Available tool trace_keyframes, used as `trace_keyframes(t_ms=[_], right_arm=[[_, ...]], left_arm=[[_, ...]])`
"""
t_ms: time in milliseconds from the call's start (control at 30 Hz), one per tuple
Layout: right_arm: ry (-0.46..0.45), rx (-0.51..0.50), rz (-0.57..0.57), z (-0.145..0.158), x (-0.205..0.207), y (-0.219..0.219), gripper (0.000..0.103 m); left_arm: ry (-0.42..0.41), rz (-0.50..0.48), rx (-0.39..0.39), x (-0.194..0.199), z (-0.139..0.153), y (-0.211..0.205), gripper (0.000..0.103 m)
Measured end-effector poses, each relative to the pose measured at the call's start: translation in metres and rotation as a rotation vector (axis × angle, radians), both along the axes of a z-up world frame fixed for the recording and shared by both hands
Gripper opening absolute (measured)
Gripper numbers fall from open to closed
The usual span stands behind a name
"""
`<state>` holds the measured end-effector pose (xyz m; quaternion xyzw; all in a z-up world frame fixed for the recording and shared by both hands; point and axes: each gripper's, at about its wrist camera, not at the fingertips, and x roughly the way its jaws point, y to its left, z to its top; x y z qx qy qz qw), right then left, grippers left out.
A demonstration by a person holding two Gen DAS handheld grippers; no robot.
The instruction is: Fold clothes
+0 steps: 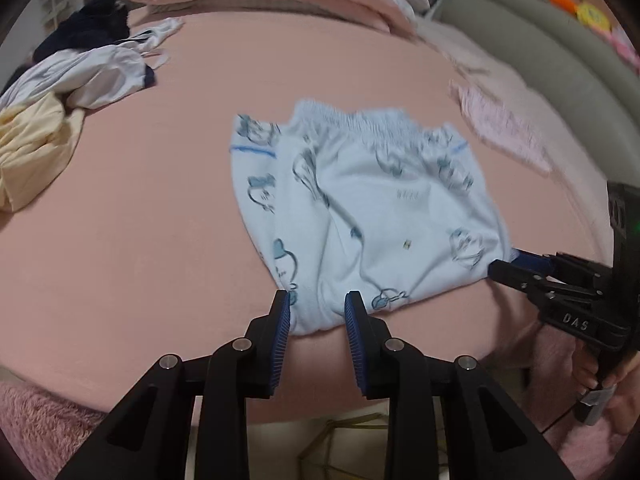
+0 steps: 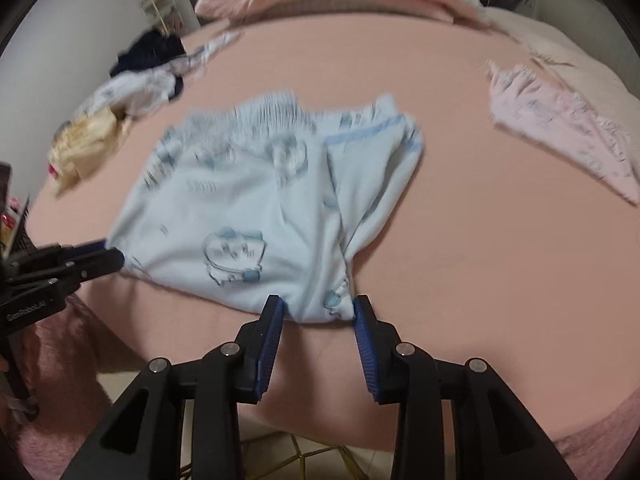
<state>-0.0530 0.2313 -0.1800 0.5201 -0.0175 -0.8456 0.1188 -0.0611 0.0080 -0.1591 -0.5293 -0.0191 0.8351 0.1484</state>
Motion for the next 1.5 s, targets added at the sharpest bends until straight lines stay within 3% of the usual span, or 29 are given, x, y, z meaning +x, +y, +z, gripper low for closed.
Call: trace_keyframes(t_ms=[67, 100, 200, 367, 533, 633, 700, 767, 800, 933, 1000, 1067, 1133, 1167, 1200, 1233, 1300, 1333, 1367, 1433, 1500], right_arm=[[0.019, -0.009, -0.018, -0.006, -0.001, 0.000, 0.032], [0.025, -0.030, -0.017, -0.003, -0.001, 0.001, 0.016], [0.069, -0.016, -0.008, 0.005, 0.002, 0.000, 0.010], [0.107, 0.027, -0.006, 0.011, 0.008, 0.002, 0.007], [0.104, 0.026, -0.013, 0.012, 0.006, 0.005, 0.006], [0.034, 0.016, -0.030, 0.003, 0.005, 0.012, 0.007], [-0.027, -0.013, -0.032, -0.004, 0.005, 0.022, 0.007], [-0.032, -0.029, -0.061, 0.002, 0.006, 0.031, 0.007], [-0.033, -0.037, -0.075, 0.006, 0.007, 0.036, 0.009], [0.123, -0.001, -0.141, 0.042, 0.002, 0.041, 0.014], [0.135, -0.022, -0.062, 0.050, -0.012, 0.022, 0.016], [0.123, -0.008, 0.059, 0.044, -0.024, -0.008, 0.016], [0.093, 0.031, 0.166, 0.032, -0.036, -0.036, 0.016], [0.054, 0.090, 0.187, 0.018, -0.043, -0.045, 0.016], [0.015, 0.139, 0.196, 0.004, -0.050, -0.048, 0.014], [0.017, 0.119, 0.195, 0.004, -0.051, -0.043, 0.012], [0.019, 0.091, 0.173, 0.010, -0.053, -0.029, 0.010], [0.015, 0.092, 0.152, 0.014, -0.054, -0.020, 0.010], [0.011, 0.093, 0.131, 0.018, -0.055, -0.011, 0.010], [0.028, 0.080, 0.099, 0.029, -0.057, 0.000, 0.017], [0.072, 0.084, 0.112, 0.040, -0.060, -0.006, 0.017]], left_arm=[[-0.023, 0.002, -0.001, -0.002, -0.009, 0.001, 0.017], [-0.017, 0.000, 0.006, -0.001, -0.008, 0.001, 0.015], [0.003, -0.027, -0.026, 0.000, -0.001, 0.003, 0.012], [0.008, -0.102, -0.094, -0.008, 0.009, 0.003, 0.009], [0.005, -0.143, -0.094, -0.013, 0.025, -0.007, 0.009], [-0.072, -0.143, -0.092, -0.015, 0.008, -0.006, 0.009], [-0.122, -0.087, -0.076, -0.014, -0.005, -0.019, 0.012], [-0.162, -0.030, -0.027, -0.014, -0.007, -0.034, 0.012], [-0.129, -0.014, -0.013, -0.014, 0.001, -0.038, 0.012], [0.002, 0.021, 0.055, -0.016, 0.032, -0.044, 0.012], [0.049, -0.011, 0.077, -0.024, 0.038, -0.030, 0.014], [0.070, -0.056, 0.082, -0.034, 0.034, -0.008, 0.023], [0.046, -0.083, 0.060, -0.045, 0.021, 0.008, 0.030], [0.017, -0.085, 0.009, -0.050, 0.011, 0.014, 0.030], [-0.012, -0.081, -0.065, -0.054, -0.002, 0.017, 0.030], [-0.018, -0.075, -0.101, -0.054, -0.008, 0.013, 0.030], [-0.021, -0.029, -0.087, -0.052, -0.010, -0.009, 0.035], [-0.026, 0.020, -0.104, -0.053, -0.009, -0.021, 0.045], [-0.023, 0.071, -0.112, -0.054, -0.006, -0.034, 0.047], [-0.002, 0.137, -0.031, -0.058, 0.005, -0.056, 0.044], [0.030, 0.088, 0.076, -0.065, 0.017, -0.050, 0.044]])
